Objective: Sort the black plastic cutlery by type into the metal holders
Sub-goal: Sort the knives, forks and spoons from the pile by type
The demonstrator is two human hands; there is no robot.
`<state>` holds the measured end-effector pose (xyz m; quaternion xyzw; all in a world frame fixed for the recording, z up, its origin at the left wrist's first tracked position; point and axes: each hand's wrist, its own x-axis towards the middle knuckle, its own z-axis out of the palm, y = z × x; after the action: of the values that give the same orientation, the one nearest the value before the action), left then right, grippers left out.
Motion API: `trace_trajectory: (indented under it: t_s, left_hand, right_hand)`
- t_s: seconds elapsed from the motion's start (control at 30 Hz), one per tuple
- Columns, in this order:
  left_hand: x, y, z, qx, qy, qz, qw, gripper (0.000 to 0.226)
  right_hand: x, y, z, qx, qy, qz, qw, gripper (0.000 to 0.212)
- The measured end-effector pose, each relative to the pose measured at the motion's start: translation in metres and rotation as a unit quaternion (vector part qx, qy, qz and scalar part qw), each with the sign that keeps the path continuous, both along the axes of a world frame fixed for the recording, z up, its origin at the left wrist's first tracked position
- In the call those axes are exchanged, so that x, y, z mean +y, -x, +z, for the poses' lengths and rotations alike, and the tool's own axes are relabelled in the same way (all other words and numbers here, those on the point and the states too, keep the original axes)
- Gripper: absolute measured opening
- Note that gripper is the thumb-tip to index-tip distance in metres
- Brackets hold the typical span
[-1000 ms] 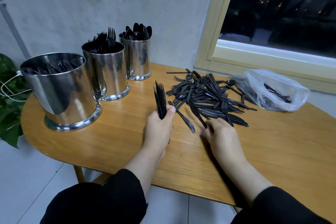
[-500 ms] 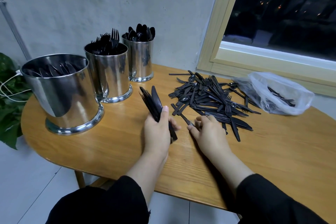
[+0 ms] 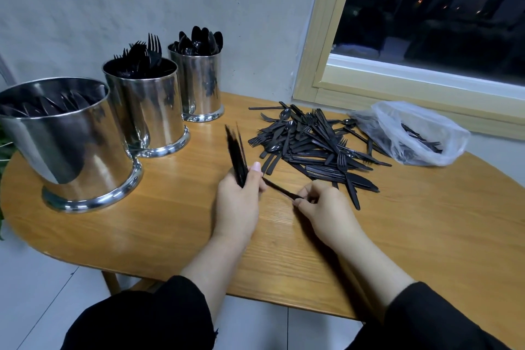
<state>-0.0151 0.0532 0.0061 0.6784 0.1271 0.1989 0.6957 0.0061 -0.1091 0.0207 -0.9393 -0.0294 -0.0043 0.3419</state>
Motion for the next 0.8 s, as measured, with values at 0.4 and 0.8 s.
trace_trajectory:
  t_s: [0.4, 0.8]
  left_hand:
    - [-0.003, -0.007, 0.0, -0.027, -0.346, -0.186, 0.919, 0.012]
    - [0.009, -0.01, -0.006, 0.017, -0.151, -0.133, 0.98, 0.015]
  right_hand:
    - [-0.031, 0.011, 0.011, -0.178, -0.168, -0.028, 0.969, 0.008]
    - [-0.035, -0.024, -0.01, -0.136, 0.23, -0.024, 0.963, 0.023]
